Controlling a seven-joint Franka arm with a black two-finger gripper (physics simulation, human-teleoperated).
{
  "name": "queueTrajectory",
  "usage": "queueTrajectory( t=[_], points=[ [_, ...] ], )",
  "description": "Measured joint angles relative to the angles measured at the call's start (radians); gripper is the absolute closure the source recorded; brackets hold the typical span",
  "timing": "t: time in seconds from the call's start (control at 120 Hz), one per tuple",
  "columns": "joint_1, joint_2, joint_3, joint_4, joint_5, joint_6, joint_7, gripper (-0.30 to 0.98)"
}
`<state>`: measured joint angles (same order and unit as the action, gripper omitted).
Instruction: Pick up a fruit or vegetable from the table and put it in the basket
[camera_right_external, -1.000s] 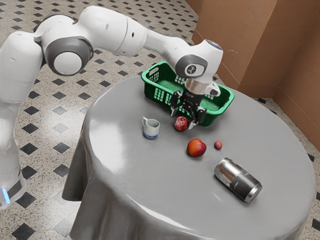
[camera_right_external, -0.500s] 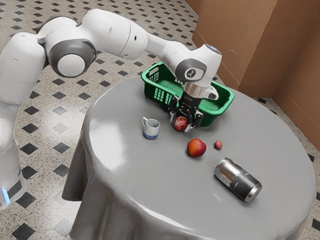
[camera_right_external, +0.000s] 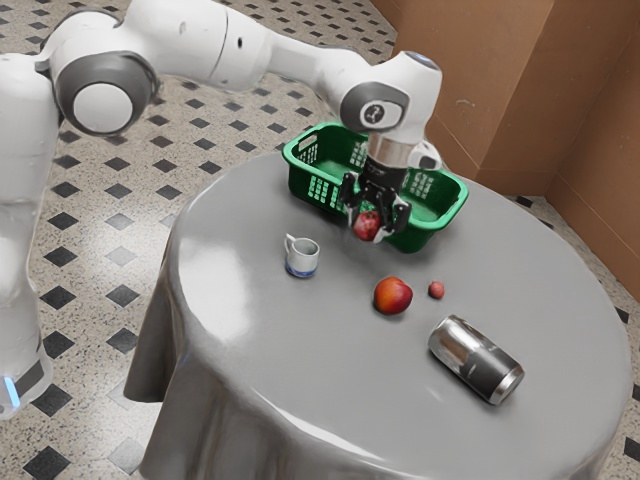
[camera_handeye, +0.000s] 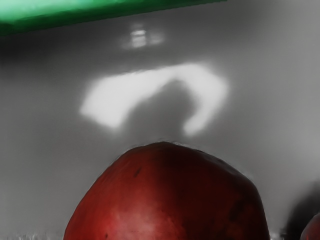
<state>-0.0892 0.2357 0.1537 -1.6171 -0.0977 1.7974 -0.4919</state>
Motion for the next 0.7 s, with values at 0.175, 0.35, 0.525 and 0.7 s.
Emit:
queueTrajectory(
  t=[0.175, 0.35, 0.525, 0.7],
  points=[
    [0.006, -0.089, 0.044, 0.047, 0.033, -0.048, 0.001, 0.40],
    [0.081, -0.001, 0.065, 0.218, 0.040, -0.125, 0.014, 0.40],
    [0.157, 0.142, 0.063, 0.393, 0.039, -0.203, 0.036, 0.34],
    [0.197, 0.217, 0.061, 0.483, 0.038, -0.255, 0.058, 0.33]
  ],
)
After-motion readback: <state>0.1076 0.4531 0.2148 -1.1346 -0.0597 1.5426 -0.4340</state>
